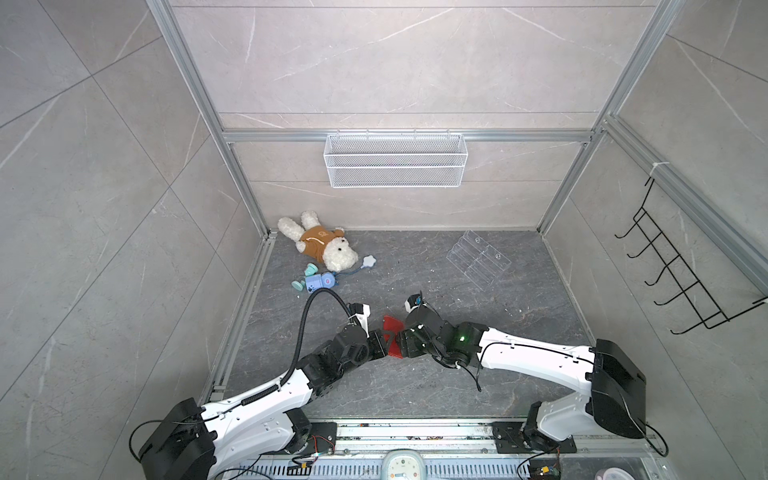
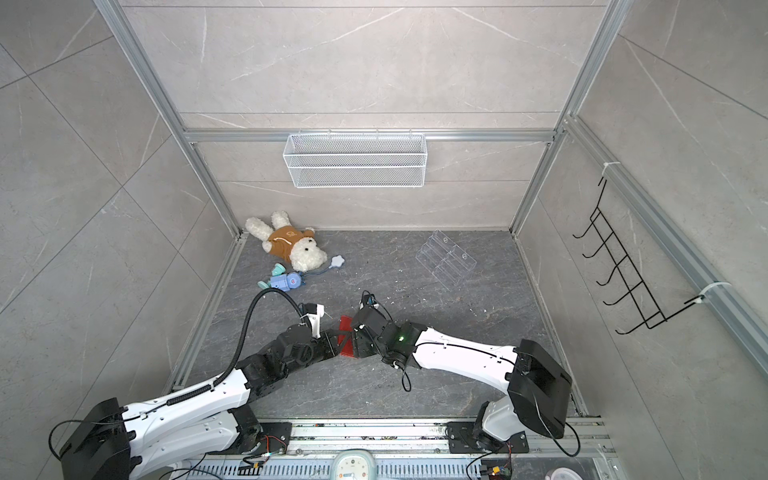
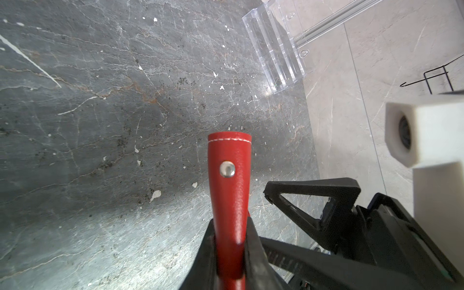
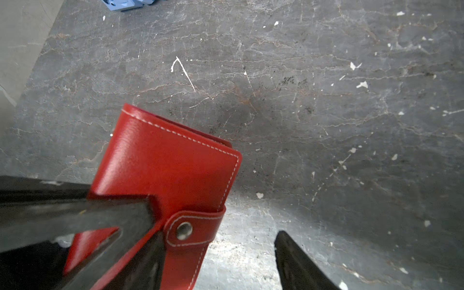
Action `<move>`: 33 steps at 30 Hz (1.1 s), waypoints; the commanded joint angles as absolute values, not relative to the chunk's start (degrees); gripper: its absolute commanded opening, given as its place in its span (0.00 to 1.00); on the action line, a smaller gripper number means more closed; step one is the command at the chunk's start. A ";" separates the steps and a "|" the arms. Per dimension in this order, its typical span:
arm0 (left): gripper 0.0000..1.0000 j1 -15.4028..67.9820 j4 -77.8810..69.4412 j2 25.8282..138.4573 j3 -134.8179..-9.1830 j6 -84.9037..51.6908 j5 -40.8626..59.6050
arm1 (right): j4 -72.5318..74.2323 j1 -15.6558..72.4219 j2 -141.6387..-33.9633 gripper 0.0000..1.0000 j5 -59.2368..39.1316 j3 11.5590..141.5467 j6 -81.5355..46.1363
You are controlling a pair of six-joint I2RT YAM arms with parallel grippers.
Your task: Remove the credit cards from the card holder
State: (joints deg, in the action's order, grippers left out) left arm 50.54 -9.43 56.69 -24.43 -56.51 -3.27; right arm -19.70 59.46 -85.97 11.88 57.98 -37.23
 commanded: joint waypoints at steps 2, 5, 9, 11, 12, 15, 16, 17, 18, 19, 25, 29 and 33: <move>0.00 51.86 -13.71 55.99 -27.13 -55.28 -1.49 | -20.09 59.14 -88.39 0.60 16.35 59.06 -35.95; 0.00 51.94 -13.71 55.85 -27.15 -55.31 -1.67 | -19.95 59.18 -89.00 0.49 16.87 58.98 -36.20; 0.00 52.12 -13.69 55.65 -27.14 -55.44 -1.86 | -19.69 59.32 -89.92 0.44 18.02 58.80 -36.61; 0.00 52.27 -13.72 55.65 -27.23 -55.38 -1.82 | -19.78 59.37 -90.41 0.40 18.58 58.89 -36.58; 0.00 52.31 -13.71 55.67 -27.12 -55.38 -1.86 | -19.78 59.45 -90.61 0.38 18.72 58.98 -36.65; 0.00 52.39 -13.71 55.63 -27.02 -55.46 -2.14 | -19.77 59.66 -91.11 0.33 18.94 59.07 -36.74; 0.00 52.40 -13.71 55.64 -26.91 -55.46 -2.13 | -19.78 59.71 -91.21 0.32 19.11 59.21 -36.74; 0.00 52.50 -13.72 55.65 -26.97 -55.61 -2.20 | -19.84 59.84 -91.36 0.31 19.36 59.16 -36.74; 0.00 52.49 -13.71 55.69 -26.96 -55.59 -2.20 | -19.94 59.89 -91.52 0.30 19.50 59.24 -36.82; 0.00 52.48 -13.73 55.69 -26.87 -55.55 -2.18 | -19.95 59.89 -91.67 0.28 19.56 59.30 -36.91; 0.00 52.52 -13.71 55.48 -26.76 -55.59 -2.46 | -20.30 59.97 -92.38 0.21 19.77 59.41 -37.26; 0.00 52.59 -13.71 55.34 -26.70 -55.56 -2.58 | -20.56 60.02 -92.69 0.15 20.13 59.63 -37.44; 0.00 52.60 -13.71 55.29 -26.55 -55.62 -2.55 | -20.74 60.07 -93.04 0.11 20.38 59.52 -37.53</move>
